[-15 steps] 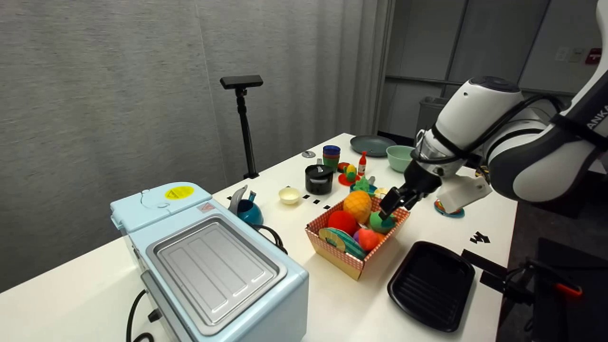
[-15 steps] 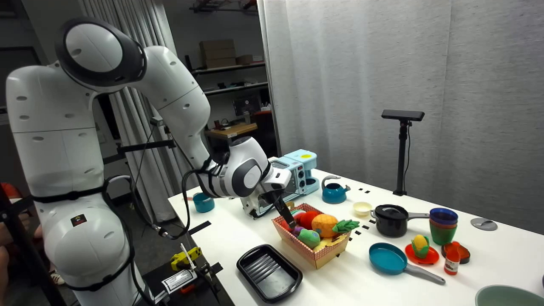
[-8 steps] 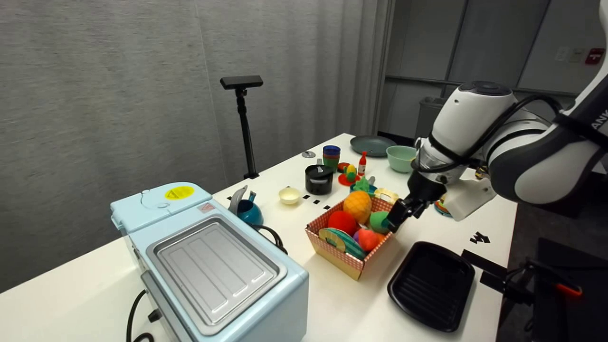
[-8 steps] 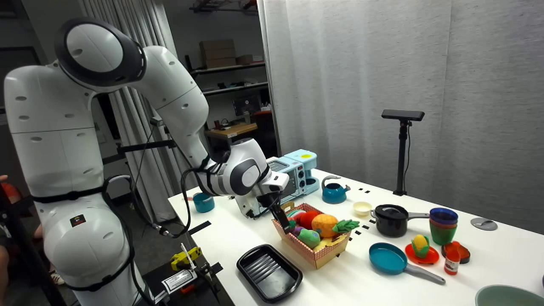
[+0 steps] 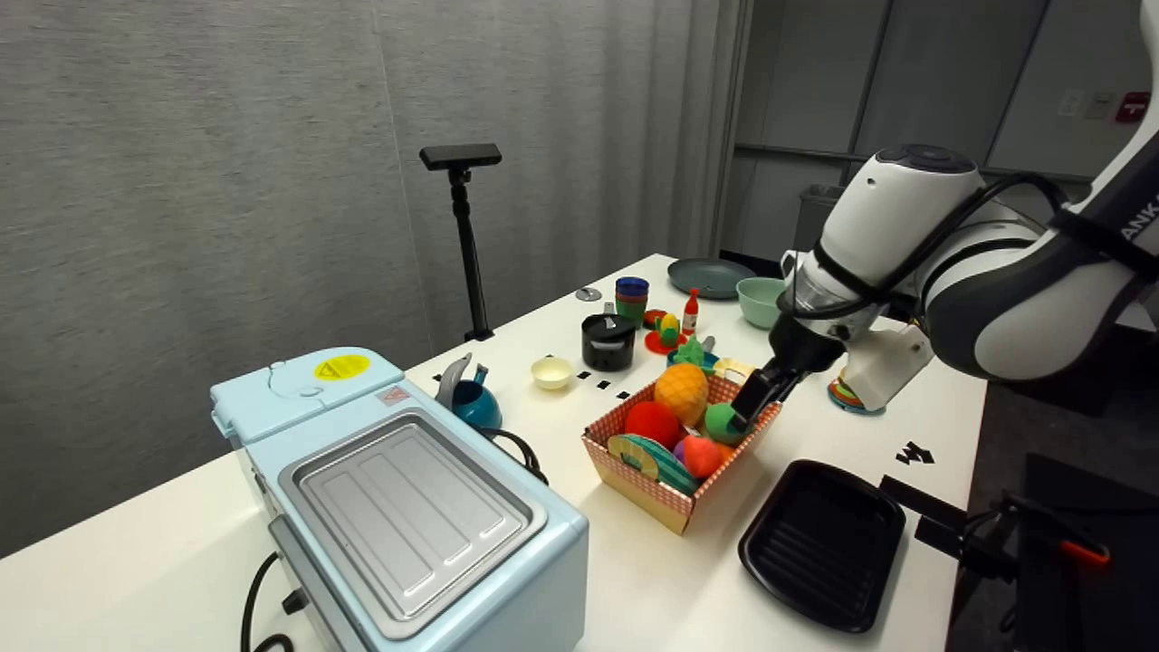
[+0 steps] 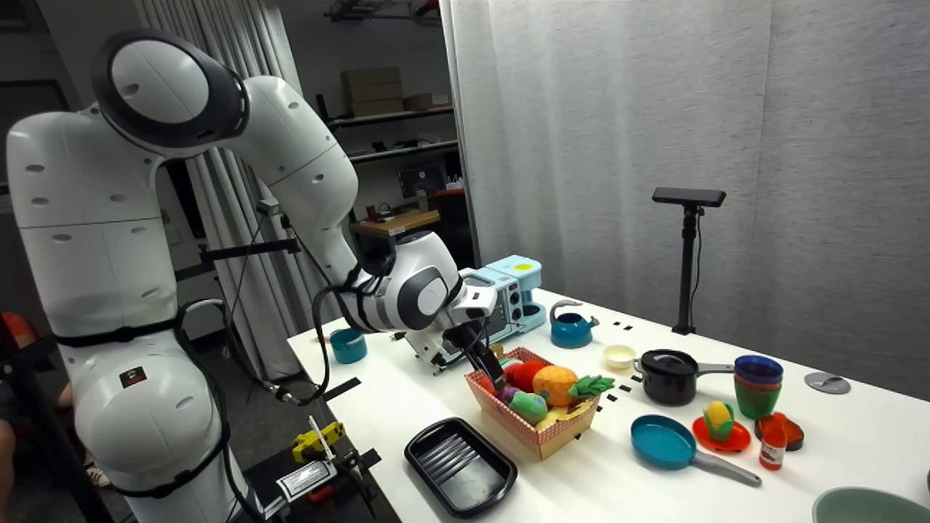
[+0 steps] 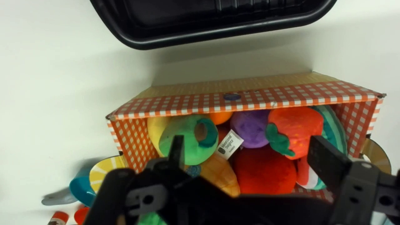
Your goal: Remove the pear from the black tray and put it in the basket
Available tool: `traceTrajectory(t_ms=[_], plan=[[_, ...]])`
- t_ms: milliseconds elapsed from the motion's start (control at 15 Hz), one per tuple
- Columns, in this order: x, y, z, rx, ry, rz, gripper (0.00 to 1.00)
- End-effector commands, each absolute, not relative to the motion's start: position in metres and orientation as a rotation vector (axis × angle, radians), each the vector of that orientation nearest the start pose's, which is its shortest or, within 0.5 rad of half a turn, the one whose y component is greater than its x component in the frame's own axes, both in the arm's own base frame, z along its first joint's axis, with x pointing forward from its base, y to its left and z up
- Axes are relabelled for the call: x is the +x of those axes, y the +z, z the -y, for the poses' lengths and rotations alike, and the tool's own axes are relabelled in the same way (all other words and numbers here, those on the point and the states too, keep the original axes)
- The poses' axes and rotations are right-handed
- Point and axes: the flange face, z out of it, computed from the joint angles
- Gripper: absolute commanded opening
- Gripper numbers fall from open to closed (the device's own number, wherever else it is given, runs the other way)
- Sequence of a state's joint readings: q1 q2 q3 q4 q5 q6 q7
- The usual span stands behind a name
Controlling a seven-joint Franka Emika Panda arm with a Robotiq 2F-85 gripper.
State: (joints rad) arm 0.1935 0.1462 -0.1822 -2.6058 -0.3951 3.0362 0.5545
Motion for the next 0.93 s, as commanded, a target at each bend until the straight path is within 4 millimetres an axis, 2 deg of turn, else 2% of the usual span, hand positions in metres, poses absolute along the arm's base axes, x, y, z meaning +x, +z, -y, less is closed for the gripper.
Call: traceTrajectory(t_ms=[0, 467, 533, 867], plan=[[0.4640, 0.2399, -0.0273, -3.125, -0.563, -0.144, 1.00], [0.4687, 0.2465, -0.0287, -3.059, -0.691, -0.090, 1.00], [0.4687, 0.2449, -0.0320, -3.079, -0.645, -0.125, 1.00], [0.4691, 0.2452, -0.0326, -3.071, -0.659, -0.122, 1.00]])
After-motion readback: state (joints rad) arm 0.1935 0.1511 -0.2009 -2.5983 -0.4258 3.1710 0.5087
